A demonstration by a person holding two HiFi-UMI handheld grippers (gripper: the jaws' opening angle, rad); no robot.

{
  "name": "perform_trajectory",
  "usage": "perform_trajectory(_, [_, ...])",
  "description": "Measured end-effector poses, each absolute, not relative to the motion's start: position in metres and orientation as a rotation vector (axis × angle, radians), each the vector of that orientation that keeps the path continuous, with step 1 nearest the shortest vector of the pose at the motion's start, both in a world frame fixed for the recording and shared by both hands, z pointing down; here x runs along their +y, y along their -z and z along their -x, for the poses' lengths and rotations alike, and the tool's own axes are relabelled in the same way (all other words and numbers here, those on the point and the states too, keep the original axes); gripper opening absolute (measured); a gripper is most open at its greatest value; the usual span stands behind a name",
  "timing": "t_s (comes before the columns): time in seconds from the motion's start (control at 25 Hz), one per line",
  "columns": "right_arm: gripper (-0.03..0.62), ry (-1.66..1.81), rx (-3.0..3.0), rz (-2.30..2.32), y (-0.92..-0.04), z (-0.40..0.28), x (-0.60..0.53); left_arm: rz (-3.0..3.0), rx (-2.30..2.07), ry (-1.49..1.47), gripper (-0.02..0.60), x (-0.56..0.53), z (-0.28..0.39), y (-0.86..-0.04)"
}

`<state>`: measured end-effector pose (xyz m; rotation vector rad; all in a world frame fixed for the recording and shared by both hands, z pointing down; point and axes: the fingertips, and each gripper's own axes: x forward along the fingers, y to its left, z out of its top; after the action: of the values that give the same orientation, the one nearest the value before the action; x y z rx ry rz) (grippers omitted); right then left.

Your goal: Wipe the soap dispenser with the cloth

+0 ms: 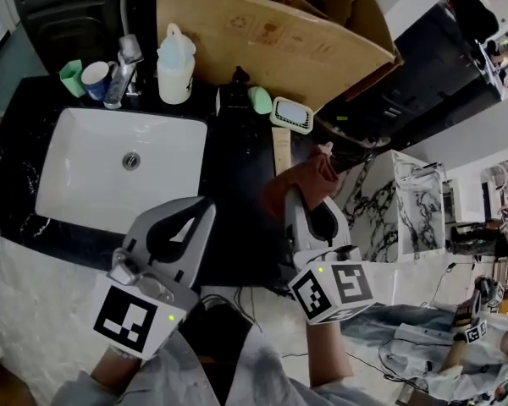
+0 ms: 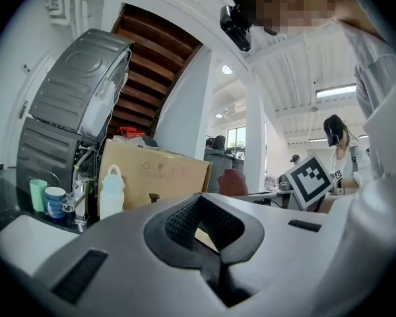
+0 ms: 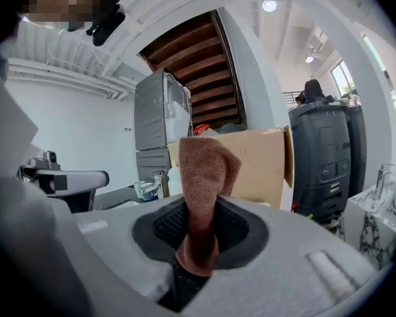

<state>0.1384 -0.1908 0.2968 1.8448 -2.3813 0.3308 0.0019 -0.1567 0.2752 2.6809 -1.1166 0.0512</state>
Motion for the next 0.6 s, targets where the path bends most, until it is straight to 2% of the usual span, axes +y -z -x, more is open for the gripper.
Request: perform_trajectory(0.6, [0.075,-0.314,-2.467,-1.812,-0.287,-0.188,-0.024,-2.77,-1.266,0.034,0.003,-0.025,-0.048,-0.248])
